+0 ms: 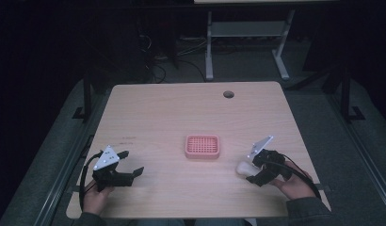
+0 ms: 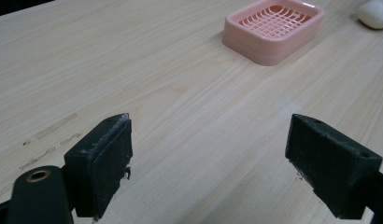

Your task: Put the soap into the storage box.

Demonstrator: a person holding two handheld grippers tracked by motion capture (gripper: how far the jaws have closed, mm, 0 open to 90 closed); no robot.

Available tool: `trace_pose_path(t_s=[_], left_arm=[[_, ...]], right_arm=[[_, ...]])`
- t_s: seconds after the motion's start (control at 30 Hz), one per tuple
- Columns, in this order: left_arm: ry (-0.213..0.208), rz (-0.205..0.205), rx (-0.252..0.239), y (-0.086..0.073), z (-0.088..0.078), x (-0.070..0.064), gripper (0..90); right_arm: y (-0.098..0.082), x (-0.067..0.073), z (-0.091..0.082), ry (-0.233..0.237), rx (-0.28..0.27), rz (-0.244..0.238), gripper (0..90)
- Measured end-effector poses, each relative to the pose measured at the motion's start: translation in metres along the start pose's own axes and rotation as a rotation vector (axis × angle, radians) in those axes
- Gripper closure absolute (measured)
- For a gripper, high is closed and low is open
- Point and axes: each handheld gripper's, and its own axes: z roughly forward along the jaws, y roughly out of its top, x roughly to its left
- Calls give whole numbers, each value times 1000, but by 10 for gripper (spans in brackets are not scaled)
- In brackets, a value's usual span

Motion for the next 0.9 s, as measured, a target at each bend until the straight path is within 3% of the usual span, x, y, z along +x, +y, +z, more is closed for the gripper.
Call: trace_pose_path(t_s=[0.5, 0.9], left_arm=[[0, -3, -1, 0, 0, 0, 145], [-1, -1, 5, 0, 0, 0, 145]], right_arm=[[5, -9, 20, 9, 69, 5, 393], [6, -10, 26, 9, 92, -8, 438]])
